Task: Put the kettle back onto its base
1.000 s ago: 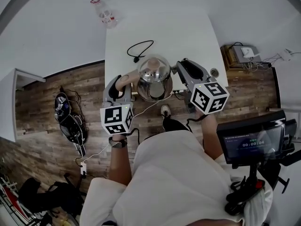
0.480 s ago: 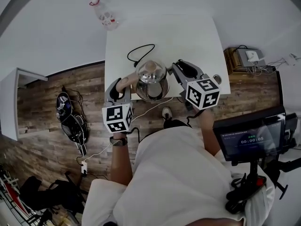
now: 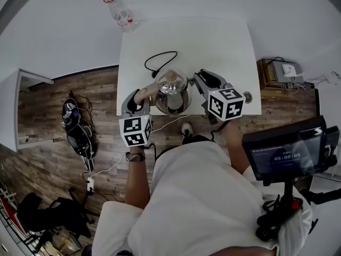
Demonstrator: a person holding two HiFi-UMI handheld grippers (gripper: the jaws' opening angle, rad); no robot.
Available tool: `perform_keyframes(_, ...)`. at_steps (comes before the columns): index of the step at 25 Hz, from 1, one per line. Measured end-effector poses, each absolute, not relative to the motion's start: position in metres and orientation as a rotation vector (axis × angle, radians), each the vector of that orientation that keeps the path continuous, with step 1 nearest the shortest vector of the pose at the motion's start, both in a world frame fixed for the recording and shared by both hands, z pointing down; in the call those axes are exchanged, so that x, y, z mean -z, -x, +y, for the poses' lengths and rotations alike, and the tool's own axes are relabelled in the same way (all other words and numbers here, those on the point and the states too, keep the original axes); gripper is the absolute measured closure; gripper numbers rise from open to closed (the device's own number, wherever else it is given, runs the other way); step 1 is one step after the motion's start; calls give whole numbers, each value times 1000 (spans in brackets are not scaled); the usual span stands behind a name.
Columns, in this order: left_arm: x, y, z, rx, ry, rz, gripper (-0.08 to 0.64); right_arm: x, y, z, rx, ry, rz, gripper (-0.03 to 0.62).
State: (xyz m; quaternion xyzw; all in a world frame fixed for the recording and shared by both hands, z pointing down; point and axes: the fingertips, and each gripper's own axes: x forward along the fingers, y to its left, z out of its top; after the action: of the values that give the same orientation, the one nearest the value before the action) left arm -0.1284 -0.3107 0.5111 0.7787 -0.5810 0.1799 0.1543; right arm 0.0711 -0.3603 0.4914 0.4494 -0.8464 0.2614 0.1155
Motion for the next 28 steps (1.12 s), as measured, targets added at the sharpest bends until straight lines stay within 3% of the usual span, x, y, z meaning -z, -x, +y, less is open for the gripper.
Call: perform_keyframes(28, -576, 134, -296, -560, -2128, -1629, 451, -546, -58, -366, -834, -1226, -2385, 503)
